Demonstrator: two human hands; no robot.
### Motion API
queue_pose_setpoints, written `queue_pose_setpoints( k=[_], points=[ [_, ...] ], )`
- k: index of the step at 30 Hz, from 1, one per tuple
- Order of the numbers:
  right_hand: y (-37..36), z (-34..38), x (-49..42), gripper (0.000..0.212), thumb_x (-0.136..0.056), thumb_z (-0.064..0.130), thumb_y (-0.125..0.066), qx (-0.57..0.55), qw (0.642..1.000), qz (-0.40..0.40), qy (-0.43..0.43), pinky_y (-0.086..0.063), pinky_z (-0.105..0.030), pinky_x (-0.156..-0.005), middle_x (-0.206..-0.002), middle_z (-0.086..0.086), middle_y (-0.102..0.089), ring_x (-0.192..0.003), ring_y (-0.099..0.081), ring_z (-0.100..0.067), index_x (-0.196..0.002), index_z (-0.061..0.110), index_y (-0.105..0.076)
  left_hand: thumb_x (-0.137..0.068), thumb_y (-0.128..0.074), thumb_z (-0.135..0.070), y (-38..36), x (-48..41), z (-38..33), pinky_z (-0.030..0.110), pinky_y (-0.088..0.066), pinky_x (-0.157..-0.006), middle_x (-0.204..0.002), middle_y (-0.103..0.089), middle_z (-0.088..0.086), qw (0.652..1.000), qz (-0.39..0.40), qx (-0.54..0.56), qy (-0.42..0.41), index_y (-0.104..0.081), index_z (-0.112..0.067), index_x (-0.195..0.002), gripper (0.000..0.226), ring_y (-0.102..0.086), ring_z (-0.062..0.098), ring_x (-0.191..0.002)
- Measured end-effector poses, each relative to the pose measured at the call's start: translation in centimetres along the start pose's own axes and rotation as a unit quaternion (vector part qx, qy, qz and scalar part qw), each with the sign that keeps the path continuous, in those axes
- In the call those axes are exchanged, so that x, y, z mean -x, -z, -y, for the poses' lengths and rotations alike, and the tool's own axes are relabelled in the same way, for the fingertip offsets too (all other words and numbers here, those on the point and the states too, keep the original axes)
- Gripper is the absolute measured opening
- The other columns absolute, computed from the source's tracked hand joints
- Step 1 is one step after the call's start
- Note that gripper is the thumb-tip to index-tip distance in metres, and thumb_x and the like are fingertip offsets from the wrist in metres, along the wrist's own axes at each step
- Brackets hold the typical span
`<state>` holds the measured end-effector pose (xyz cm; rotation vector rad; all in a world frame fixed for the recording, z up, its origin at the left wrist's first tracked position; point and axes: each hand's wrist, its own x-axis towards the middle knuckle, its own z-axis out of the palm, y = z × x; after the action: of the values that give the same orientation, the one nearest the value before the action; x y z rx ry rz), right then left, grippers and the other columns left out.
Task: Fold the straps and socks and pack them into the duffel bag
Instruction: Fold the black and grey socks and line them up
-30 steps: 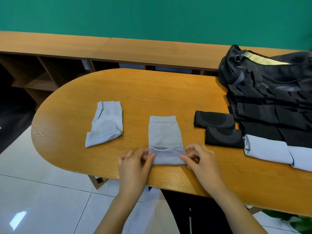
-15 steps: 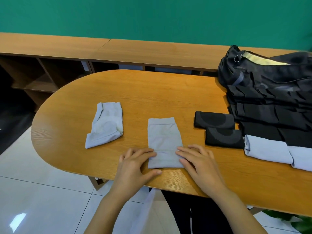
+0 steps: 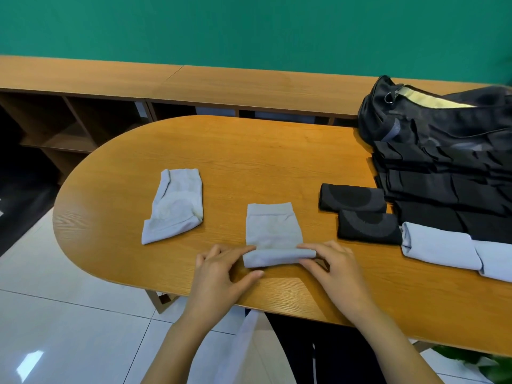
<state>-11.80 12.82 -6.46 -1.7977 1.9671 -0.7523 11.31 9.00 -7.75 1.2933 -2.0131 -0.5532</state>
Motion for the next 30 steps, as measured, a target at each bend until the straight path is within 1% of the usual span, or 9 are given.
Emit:
queue_pose_setpoints(
  k=[3, 6, 11, 15, 20, 22, 25, 28, 30],
  points=[
    [0.0, 0.5, 0.0, 0.051, -0.076, 0.070, -0.043, -0.036, 0.999, -0.027, -0.001, -0.045, -0.036, -0.094, -0.095, 0.018, -0.063, -0.102, -0.056, -0.010, -0.117, 0.044, -0.058, -0.078, -0.054, -0.062, -0.1, -0.2, -0.2, 0.041, -0.042, -0.094, -0.080, -0.064, -0.021, 0.998, -0.030, 0.048, 0.033, -0.056, -0.047, -0.119, 0.044, -0.055, -0.002, -0.092],
    [-0.1, 0.7, -0.1, 0.045, -0.076, 0.069, -0.044, -0.057, 0.997, -0.041, 0.009, -0.045, -0.040, -0.096, -0.070, 0.019, -0.065, -0.085, -0.061, -0.003, -0.115, 0.047, -0.049, -0.081, -0.060, -0.054, -0.2, -0.3, -0.3, 0.054, -0.047, -0.088, -0.073, -0.067, -0.017, 0.992, -0.036, 0.104, 0.061, -0.053, -0.047, -0.119, 0.039, -0.064, 0.005, -0.082],
    [-0.3, 0.7, -0.2, 0.043, -0.078, 0.063, -0.051, -0.068, 0.997, -0.035, -0.010, -0.044, -0.041, -0.099, -0.063, 0.012, -0.060, -0.077, -0.059, -0.007, -0.117, 0.044, -0.048, -0.083, -0.069, -0.036, -0.6, -0.3, 0.0, 0.053, -0.049, -0.084, -0.064, -0.064, -0.014, 0.988, -0.032, 0.118, 0.090, -0.052, -0.051, -0.111, 0.036, -0.064, 0.008, -0.067],
    [-0.4, 0.9, -0.2, 0.039, -0.083, 0.044, -0.067, -0.013, 0.998, -0.062, -0.007, -0.044, -0.032, -0.086, -0.079, 0.015, -0.053, -0.083, -0.050, -0.004, -0.118, 0.039, -0.050, -0.082, -0.075, -0.027, -0.9, -0.3, 0.1, 0.046, -0.048, -0.080, -0.069, -0.060, -0.017, 0.996, -0.038, 0.037, 0.072, -0.058, -0.042, -0.113, 0.039, -0.057, 0.002, -0.073],
    [-0.4, 0.4, 0.1, 0.036, -0.085, 0.034, -0.069, 0.081, 0.990, -0.088, 0.075, -0.032, -0.030, -0.086, -0.118, 0.014, -0.053, -0.110, -0.039, -0.007, -0.120, 0.031, -0.060, -0.090, -0.055, -0.036, -1.0, -0.4, 0.2, 0.032, -0.037, -0.081, -0.114, -0.055, -0.022, 0.998, -0.013, -0.048, -0.047, -0.065, -0.034, -0.110, 0.022, -0.046, 0.006, -0.103],
    [-0.1, -0.1, 0.0, 0.031, -0.093, 0.045, -0.049, 0.101, 0.991, -0.049, 0.079, -0.027, -0.029, -0.090, -0.124, 0.020, -0.053, -0.116, -0.036, -0.002, -0.119, 0.036, -0.063, -0.092, -0.048, -0.051, -0.9, -0.3, 0.3, 0.033, -0.035, -0.085, -0.121, -0.057, -0.025, 0.997, 0.014, -0.055, -0.047, -0.067, -0.035, -0.114, 0.034, -0.044, 0.002, -0.111],
    [0.2, -0.7, 0.0, 0.060, -0.087, 0.072, -0.018, 0.100, 0.993, 0.010, 0.062, -0.015, -0.022, -0.096, -0.127, 0.036, -0.038, -0.123, -0.026, 0.007, -0.128, 0.046, -0.053, -0.079, -0.048, -0.075, -0.6, -0.2, 0.6, 0.024, -0.026, -0.096, -0.128, -0.053, -0.029, 0.996, 0.057, -0.058, -0.041, -0.063, -0.037, -0.123, 0.060, -0.039, -0.003, -0.118],
    [0.4, -1.1, -0.1, 0.082, -0.070, 0.093, -0.011, 0.106, 0.991, 0.046, 0.062, -0.012, -0.020, -0.098, -0.129, 0.040, -0.027, -0.121, -0.017, 0.012, -0.134, 0.051, -0.042, -0.074, -0.053, -0.074, -0.6, -0.3, 0.9, 0.021, -0.023, -0.098, -0.130, -0.050, -0.030, 0.995, 0.068, -0.059, -0.043, -0.059, -0.038, -0.127, 0.065, -0.036, -0.004, -0.119],
    [0.7, -0.8, -0.3, 0.079, -0.069, 0.092, -0.025, 0.119, 0.989, 0.062, 0.062, -0.012, -0.020, -0.098, -0.128, 0.040, -0.025, -0.121, -0.017, 0.011, -0.136, 0.051, -0.037, -0.077, -0.053, -0.066, -0.7, -0.4, 0.7, 0.026, -0.026, -0.097, -0.127, -0.053, -0.028, 0.997, 0.056, -0.051, -0.032, -0.059, -0.038, -0.126, 0.057, -0.039, -0.003, -0.117]
  ],
)
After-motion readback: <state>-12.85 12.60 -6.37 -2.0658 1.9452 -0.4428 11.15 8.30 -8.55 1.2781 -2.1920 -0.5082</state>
